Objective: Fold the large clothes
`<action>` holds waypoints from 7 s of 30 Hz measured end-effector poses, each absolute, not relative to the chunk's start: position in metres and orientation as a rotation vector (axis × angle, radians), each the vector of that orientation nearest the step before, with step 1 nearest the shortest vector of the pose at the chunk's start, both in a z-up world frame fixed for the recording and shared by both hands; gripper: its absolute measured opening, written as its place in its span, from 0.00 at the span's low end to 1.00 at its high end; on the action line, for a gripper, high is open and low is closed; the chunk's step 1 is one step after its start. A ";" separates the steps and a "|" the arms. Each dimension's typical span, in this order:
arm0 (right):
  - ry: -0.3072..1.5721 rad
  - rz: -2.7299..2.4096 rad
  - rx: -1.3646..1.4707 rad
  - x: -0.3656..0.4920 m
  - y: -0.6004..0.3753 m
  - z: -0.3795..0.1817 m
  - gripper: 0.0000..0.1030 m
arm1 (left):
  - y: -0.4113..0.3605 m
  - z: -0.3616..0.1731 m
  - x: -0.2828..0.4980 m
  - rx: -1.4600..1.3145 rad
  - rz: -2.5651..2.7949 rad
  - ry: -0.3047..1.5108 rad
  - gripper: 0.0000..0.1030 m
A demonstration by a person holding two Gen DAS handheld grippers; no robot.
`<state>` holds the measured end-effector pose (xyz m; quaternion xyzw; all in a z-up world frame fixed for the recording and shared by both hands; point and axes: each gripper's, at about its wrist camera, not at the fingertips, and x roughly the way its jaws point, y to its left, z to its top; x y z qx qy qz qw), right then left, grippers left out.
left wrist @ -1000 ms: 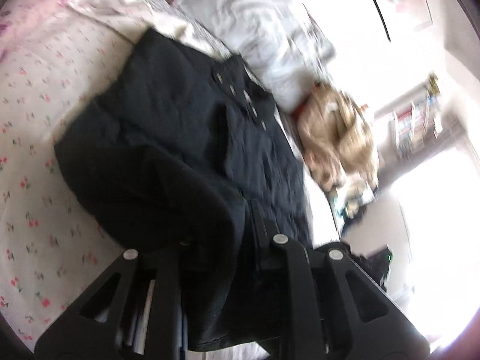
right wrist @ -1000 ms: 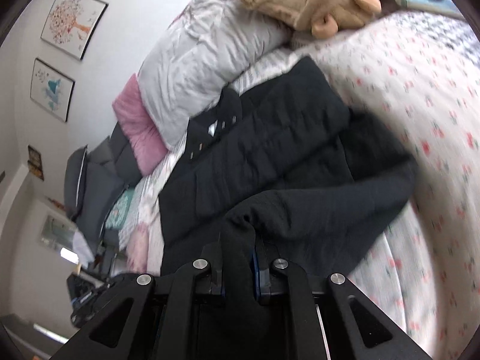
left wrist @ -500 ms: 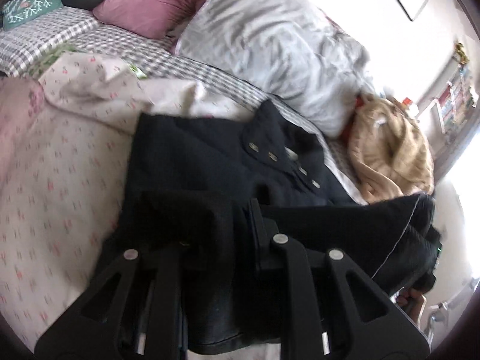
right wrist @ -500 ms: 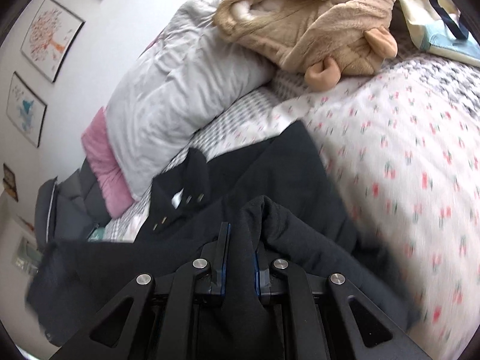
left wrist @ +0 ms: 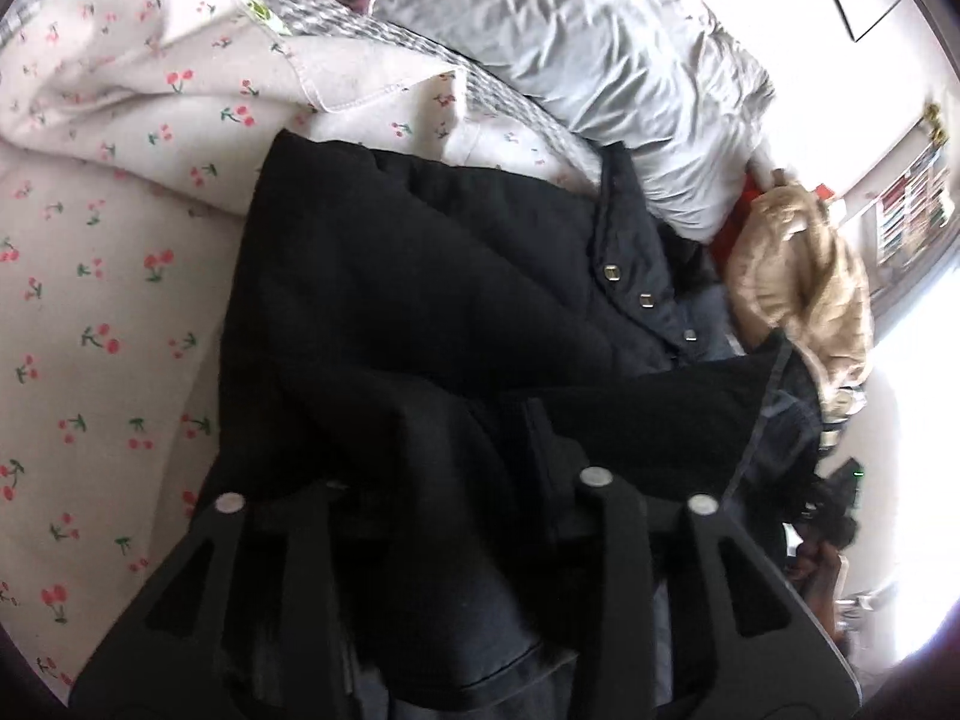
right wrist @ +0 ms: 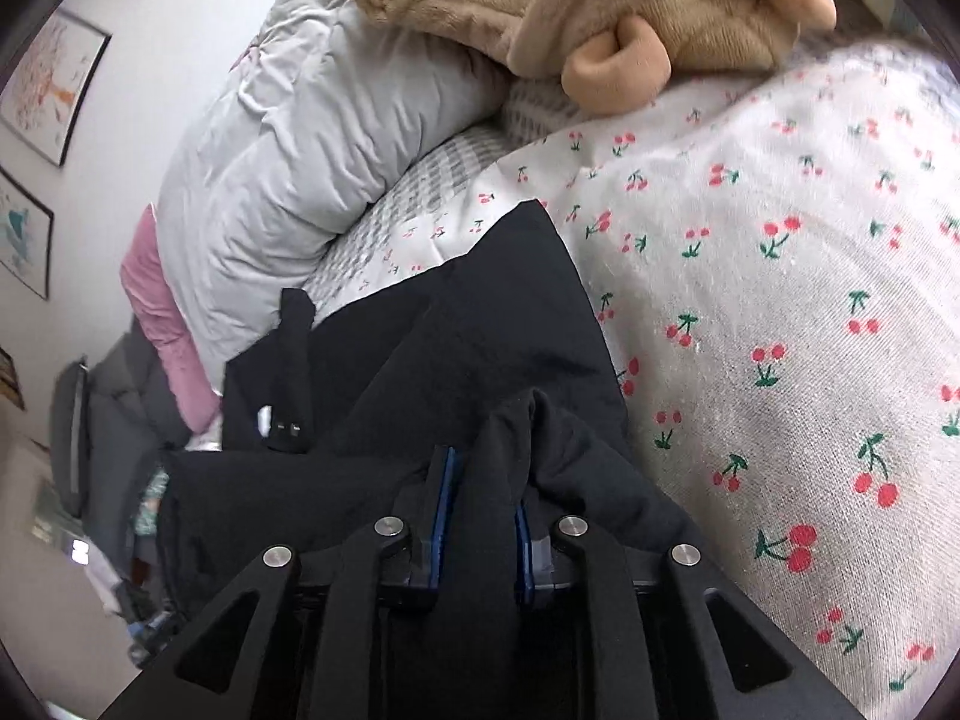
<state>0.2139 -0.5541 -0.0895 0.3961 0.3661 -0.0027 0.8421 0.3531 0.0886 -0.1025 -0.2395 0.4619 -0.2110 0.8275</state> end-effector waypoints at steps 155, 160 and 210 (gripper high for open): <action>1.030 -0.216 0.300 0.017 -0.392 -0.080 0.78 | 0.125 -0.074 0.115 -0.198 -0.124 1.075 0.85; 1.008 -0.233 0.315 0.006 -0.392 -0.056 0.79 | 0.134 -0.064 0.091 -0.154 -0.035 1.058 0.95; 1.029 0.123 0.068 0.060 -0.200 -0.093 0.72 | 0.178 -0.129 0.101 -0.894 -0.096 0.889 0.37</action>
